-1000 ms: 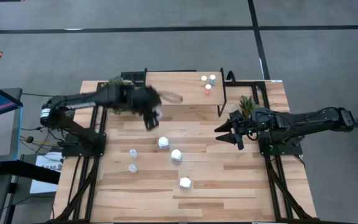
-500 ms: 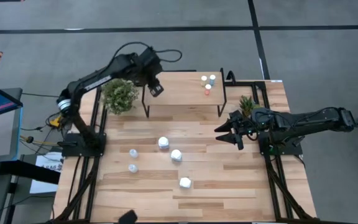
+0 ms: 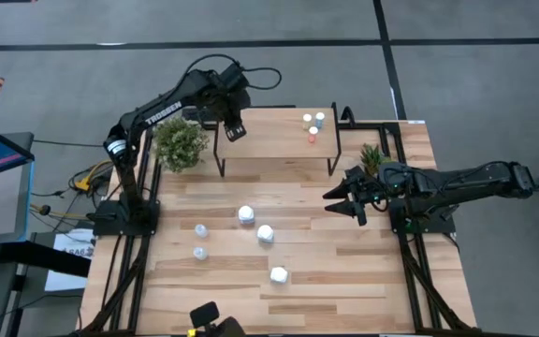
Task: Pick and place medicine bottles onto shelf by color
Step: Put the white pill bottle on the shelf
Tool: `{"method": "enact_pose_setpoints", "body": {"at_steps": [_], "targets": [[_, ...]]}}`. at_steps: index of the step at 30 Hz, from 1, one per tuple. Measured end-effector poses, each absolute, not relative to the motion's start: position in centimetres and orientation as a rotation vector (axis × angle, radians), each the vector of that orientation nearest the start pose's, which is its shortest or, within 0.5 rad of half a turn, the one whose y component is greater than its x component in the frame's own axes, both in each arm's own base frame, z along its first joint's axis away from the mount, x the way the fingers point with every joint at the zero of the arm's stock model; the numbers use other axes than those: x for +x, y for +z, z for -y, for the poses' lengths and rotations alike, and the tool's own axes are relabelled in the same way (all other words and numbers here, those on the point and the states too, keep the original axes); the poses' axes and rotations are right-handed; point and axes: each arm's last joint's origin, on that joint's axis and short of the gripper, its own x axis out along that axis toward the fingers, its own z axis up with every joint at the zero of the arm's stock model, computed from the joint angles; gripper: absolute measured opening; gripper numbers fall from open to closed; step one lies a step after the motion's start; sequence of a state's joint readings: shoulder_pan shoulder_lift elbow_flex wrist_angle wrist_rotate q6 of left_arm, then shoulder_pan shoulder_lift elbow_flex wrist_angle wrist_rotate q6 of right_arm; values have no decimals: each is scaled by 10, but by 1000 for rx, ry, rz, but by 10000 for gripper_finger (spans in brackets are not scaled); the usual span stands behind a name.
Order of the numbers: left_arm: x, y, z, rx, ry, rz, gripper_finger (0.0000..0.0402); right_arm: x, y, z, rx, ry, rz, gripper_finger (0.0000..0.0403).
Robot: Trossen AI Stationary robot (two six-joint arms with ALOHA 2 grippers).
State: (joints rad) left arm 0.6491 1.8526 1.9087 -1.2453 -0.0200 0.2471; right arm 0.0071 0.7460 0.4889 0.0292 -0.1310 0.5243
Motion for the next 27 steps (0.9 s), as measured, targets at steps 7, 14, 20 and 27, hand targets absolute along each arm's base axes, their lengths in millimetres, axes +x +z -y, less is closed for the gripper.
{"method": "enact_pose_setpoints", "body": {"at_steps": [7, 14, 20, 27], "targets": [[290, 338, -228, -115, 395, -1258, 117, 172, 257, -5, 535, 75, -259, 249], [292, 334, -229, -116, 370, -1273, 127, 172, 257, -5, 535, 75, -258, 249], [293, 334, -227, -110, 363, -1278, 171, 172, 257, -5, 535, 75, -258, 249], [292, 334, -228, -101, 393, -1284, 203, 172, 257, -5, 535, 75, -258, 249]]}}
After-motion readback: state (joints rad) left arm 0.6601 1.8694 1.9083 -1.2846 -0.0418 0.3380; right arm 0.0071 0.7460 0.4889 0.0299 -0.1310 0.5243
